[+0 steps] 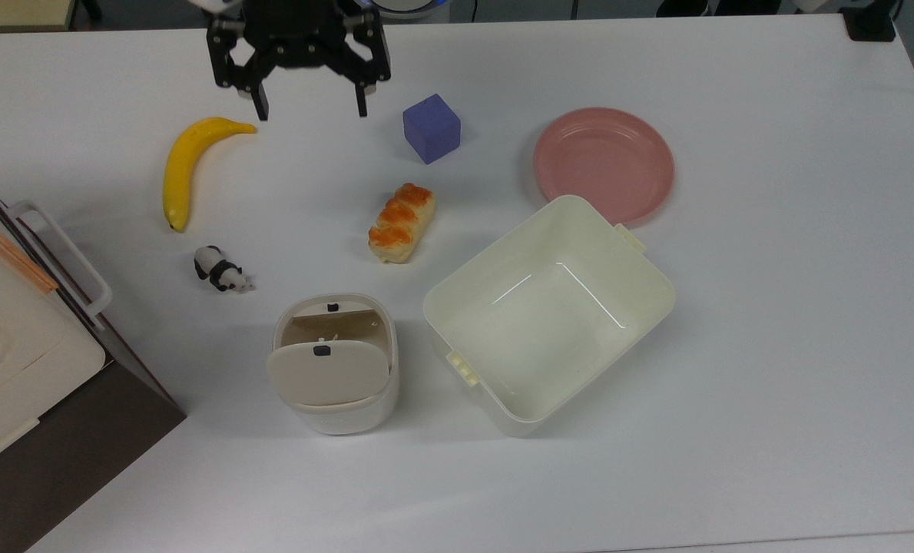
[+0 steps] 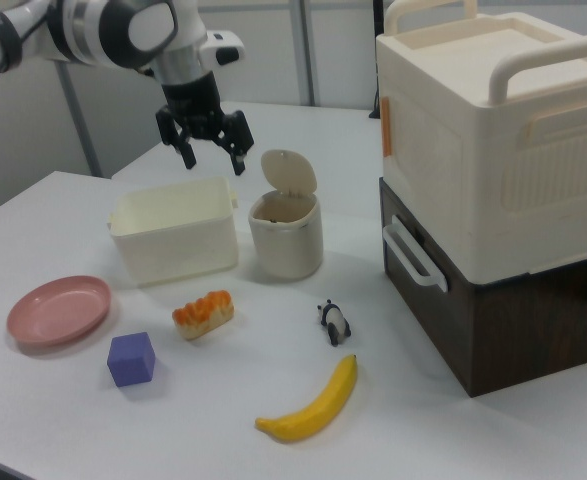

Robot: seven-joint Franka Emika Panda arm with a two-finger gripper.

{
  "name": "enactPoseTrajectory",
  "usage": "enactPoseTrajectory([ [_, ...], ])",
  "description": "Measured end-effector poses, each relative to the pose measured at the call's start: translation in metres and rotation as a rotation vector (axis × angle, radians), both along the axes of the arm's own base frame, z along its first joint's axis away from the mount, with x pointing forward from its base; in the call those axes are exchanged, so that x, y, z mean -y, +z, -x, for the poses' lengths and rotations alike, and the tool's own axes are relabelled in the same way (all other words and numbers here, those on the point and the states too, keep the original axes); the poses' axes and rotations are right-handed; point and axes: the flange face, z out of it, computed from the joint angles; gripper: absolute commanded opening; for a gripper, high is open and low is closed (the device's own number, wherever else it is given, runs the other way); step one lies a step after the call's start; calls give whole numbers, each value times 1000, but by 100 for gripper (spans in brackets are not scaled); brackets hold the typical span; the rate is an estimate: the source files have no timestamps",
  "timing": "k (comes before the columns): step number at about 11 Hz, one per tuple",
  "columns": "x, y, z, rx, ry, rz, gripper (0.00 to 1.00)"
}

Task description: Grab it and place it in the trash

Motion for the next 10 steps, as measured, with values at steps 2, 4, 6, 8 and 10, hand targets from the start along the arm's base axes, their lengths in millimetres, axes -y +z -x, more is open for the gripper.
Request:
enactPoseTrajectory([
  [2, 0, 14, 2, 21, -33, -41, 100],
  [4, 2, 14, 2, 21, -74, -53, 100],
  [6, 1, 14, 1, 20, -110, -62, 100],
  [8, -2, 14, 1, 19, -119, -66, 100],
  [10, -5, 14, 1, 18, -142, -71, 100],
])
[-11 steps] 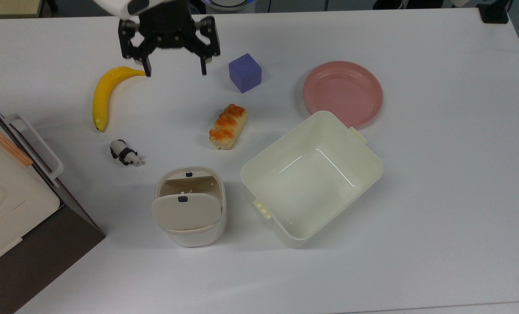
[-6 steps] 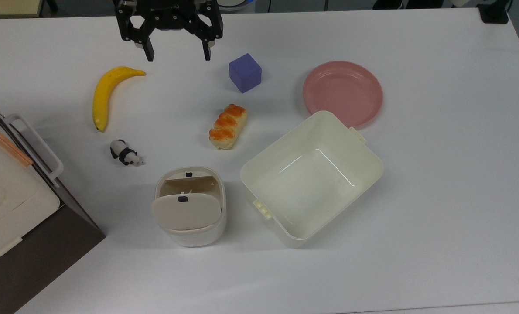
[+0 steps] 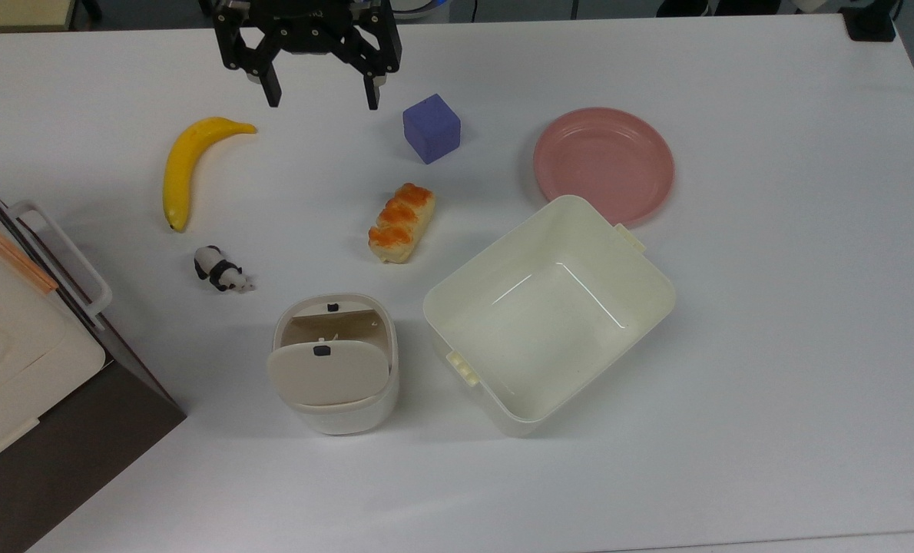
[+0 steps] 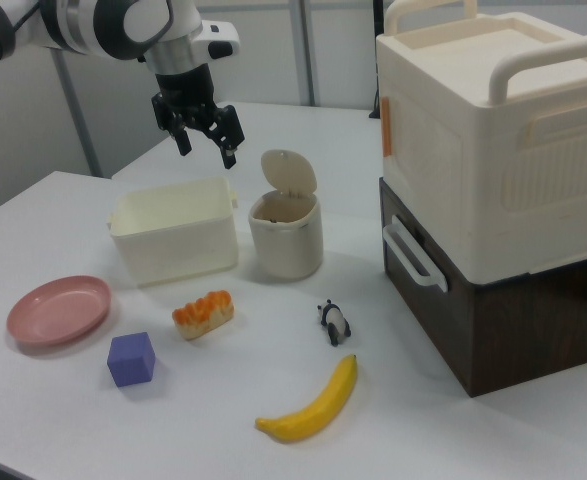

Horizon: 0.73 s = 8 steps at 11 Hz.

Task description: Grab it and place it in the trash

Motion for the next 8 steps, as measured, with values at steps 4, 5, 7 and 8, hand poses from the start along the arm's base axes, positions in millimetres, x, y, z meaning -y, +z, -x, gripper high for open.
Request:
enactPoseTrajectory([
  [4, -16, -6, 5, -62, 14, -5, 100],
  [5, -18, -8, 7, -83, 12, -6, 100],
  [7, -18, -9, 8, -91, 9, -7, 100],
  [8, -18, -10, 8, -92, 8, -7, 100],
])
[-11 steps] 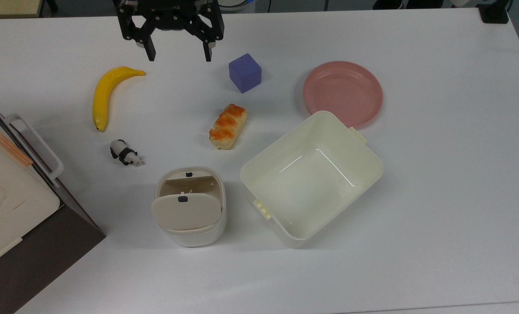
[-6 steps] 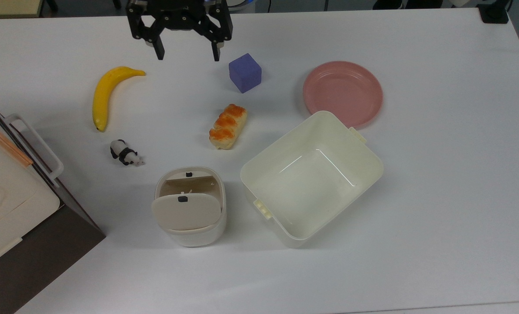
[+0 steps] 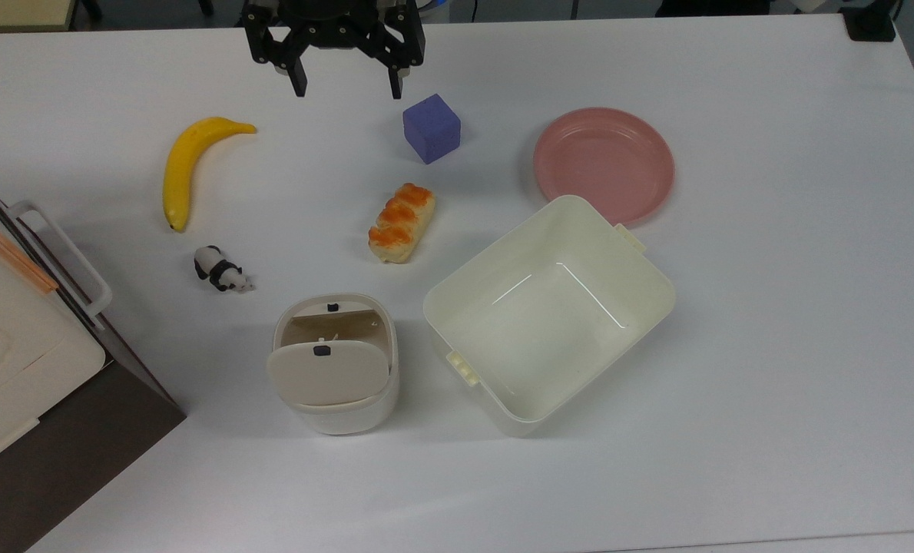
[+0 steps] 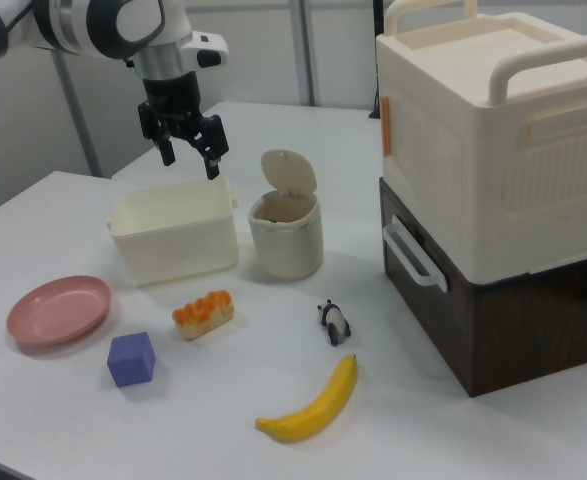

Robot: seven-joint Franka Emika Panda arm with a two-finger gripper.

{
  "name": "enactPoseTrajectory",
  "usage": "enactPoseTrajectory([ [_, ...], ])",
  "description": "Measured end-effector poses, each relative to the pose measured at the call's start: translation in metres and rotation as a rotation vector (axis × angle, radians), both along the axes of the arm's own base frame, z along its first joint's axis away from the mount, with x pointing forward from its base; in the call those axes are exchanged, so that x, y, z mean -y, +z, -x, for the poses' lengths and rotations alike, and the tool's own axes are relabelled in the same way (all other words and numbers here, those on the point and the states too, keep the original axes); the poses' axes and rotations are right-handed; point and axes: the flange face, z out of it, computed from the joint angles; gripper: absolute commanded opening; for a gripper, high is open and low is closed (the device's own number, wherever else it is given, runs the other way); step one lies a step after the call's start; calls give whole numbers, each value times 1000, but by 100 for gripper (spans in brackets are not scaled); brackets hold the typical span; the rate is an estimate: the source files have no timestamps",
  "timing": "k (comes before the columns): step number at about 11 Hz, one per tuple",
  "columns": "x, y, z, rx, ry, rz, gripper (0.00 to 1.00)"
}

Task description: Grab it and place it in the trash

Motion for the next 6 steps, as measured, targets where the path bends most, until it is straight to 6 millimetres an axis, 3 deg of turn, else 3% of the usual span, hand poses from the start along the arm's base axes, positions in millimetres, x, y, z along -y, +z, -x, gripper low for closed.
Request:
enactPoseTrajectory([
  [6, 1, -4, -2, -3, -1, 0, 100],
])
